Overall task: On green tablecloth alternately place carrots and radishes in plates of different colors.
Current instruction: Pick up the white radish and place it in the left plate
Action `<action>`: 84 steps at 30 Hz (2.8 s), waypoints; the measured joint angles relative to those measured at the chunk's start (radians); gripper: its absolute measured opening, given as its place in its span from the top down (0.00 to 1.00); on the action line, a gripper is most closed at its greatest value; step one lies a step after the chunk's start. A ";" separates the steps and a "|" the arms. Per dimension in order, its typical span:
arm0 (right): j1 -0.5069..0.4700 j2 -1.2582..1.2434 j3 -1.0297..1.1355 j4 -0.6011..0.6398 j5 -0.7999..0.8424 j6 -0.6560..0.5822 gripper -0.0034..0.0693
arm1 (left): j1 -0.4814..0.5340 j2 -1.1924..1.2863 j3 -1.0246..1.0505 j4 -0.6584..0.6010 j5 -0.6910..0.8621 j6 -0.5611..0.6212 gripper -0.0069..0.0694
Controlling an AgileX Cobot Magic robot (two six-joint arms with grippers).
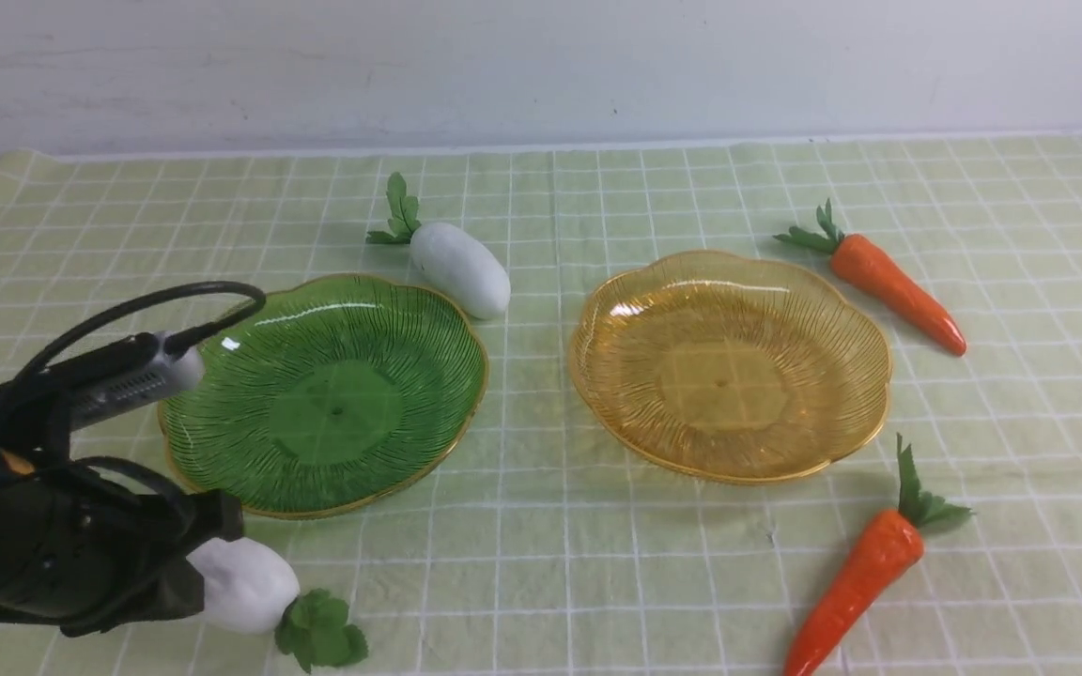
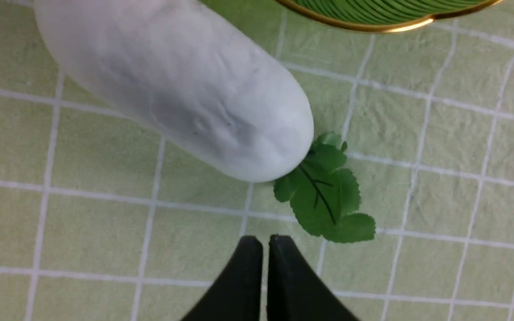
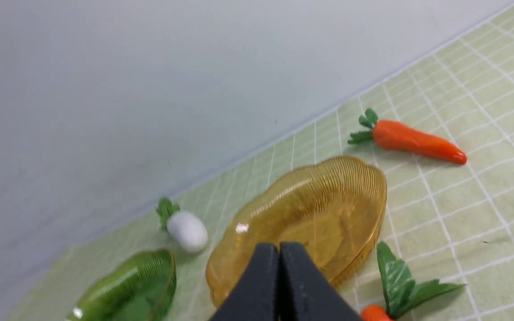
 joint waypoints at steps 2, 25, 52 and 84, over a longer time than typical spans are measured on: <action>0.000 0.155 -0.117 -0.012 0.111 -0.110 0.97 | 0.000 0.047 -0.031 0.001 -0.019 0.001 0.83; 0.000 0.378 -0.212 0.136 0.171 -0.420 0.97 | 0.000 0.297 -0.052 0.041 -0.203 -0.217 0.02; 0.000 0.379 -0.221 0.143 0.193 -0.412 0.97 | 0.000 0.275 -0.060 0.177 0.097 -0.211 0.26; 0.014 1.356 -0.509 0.111 0.260 -0.190 0.32 | 0.000 0.534 -0.431 -0.459 -0.355 0.693 0.09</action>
